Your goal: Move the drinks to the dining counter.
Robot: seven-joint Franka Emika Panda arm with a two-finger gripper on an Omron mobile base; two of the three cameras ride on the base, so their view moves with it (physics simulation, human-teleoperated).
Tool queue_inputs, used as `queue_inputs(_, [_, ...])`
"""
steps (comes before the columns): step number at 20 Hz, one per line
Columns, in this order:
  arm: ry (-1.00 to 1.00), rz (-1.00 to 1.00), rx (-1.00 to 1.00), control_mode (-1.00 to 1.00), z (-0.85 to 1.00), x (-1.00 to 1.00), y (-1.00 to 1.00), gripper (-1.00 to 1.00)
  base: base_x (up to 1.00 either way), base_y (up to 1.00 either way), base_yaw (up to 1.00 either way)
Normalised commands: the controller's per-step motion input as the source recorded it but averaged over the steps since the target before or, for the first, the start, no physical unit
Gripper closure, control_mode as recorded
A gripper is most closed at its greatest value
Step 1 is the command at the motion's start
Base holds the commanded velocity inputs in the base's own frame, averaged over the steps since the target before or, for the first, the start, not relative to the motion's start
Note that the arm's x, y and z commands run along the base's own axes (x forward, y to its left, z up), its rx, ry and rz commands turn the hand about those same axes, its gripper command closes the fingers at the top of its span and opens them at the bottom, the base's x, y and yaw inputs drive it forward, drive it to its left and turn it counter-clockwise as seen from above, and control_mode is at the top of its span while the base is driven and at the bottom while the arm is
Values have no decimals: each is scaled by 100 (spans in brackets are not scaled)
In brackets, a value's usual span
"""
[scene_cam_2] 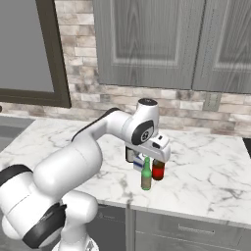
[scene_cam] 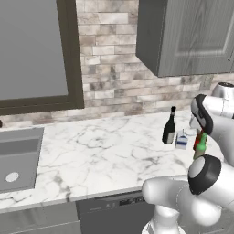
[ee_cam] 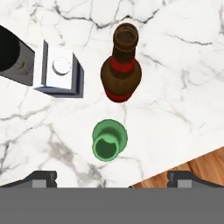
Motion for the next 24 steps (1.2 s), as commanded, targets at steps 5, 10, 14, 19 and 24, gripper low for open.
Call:
queue_inputs(5, [0,0,0,-100,0,11,0,-100,0,0,0])
queue_inputs(10, [0,0,0,-100,-4,13,0,-100,0,0,0])
queue_inputs(14, [0,0,0,-100,-5,12,-2,-100,0,0,0])
queue_inputs(19, [0,0,0,-100,-7,2,-9,-100,0,0,0])
queue_inputs(24, [0,0,1,-100,-15,0,-5,-100,0,0,0])
